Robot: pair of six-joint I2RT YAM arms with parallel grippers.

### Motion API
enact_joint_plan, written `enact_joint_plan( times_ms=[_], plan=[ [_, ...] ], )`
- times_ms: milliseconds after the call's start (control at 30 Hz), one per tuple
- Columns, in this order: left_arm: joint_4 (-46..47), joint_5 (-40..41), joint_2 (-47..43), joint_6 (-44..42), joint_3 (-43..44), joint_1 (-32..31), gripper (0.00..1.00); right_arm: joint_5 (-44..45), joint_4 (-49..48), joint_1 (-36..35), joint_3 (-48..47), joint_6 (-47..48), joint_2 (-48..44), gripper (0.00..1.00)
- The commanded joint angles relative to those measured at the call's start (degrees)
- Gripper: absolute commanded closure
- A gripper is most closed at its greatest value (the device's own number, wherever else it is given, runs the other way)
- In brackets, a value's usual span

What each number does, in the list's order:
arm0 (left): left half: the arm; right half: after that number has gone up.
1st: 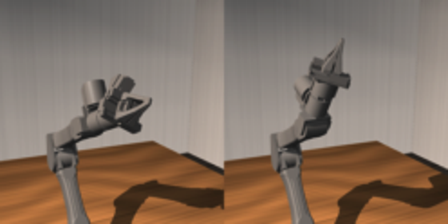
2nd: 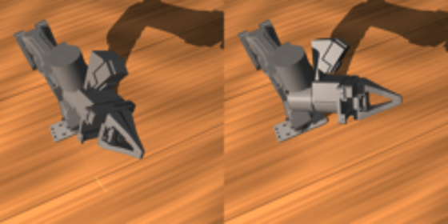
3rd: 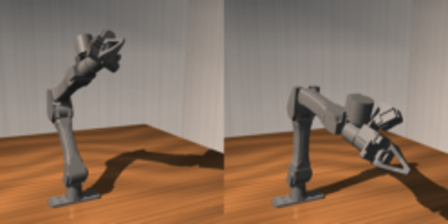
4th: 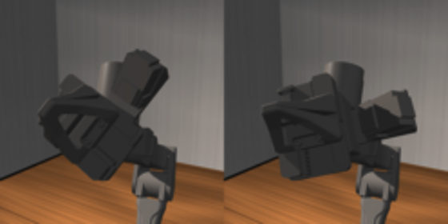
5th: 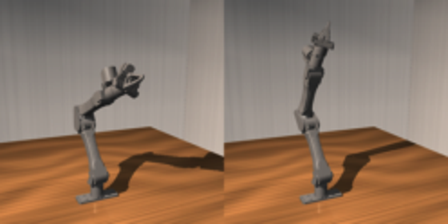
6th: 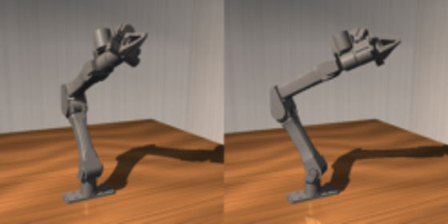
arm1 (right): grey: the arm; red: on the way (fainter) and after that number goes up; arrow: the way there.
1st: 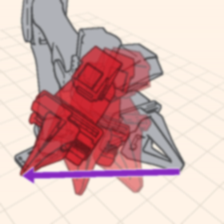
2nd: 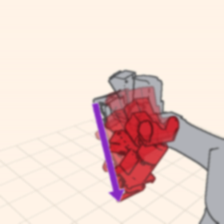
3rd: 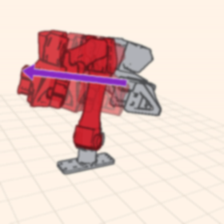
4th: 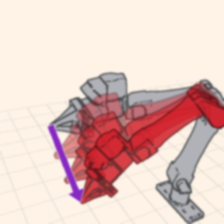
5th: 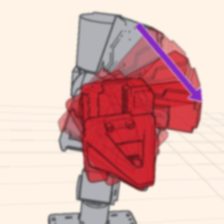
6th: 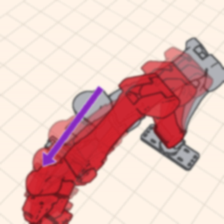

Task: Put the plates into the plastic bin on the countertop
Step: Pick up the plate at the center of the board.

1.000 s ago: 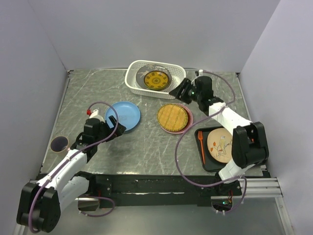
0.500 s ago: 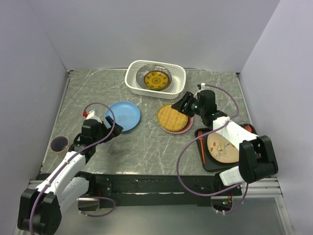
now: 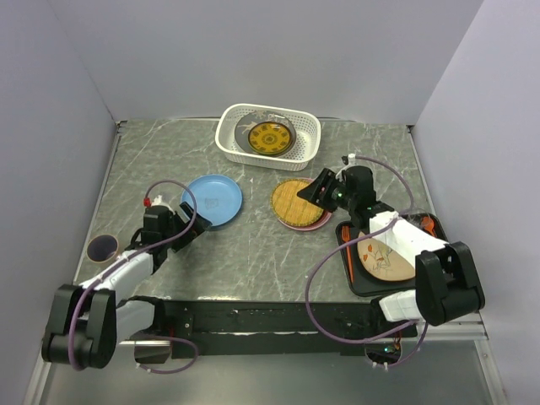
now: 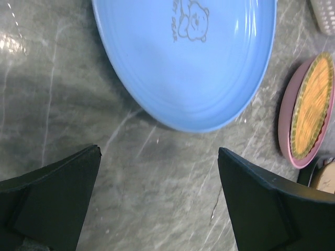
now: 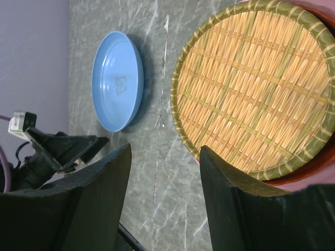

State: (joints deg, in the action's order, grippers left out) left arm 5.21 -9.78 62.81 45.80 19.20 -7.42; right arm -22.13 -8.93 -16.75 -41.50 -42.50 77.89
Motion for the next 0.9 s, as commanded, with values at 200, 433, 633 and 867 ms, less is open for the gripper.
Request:
enact_joint_plan(
  times_ms=[200,433,633,867],
  plan=[
    [11.7,-3.1,13.4,2.9,2.7,2.1,0.07,0.4,0.5,-0.4,0.3,2.3,-3.5,0.37],
    [16.0,-5.0,19.9,3.1,2.9,3.1,0.22,0.2,0.4,-0.3,-0.4,2.2,-2.7,0.37],
    [19.1,-6.1,23.1,3.2,2.1,4.2,0.73,0.5,0.0,-0.3,-0.1,2.1,-2.1,0.37],
    [20.5,-7.6,25.2,3.2,2.3,4.4,0.99,1.3,0.7,-0.3,0.5,2.2,-3.4,0.36]
  ],
)
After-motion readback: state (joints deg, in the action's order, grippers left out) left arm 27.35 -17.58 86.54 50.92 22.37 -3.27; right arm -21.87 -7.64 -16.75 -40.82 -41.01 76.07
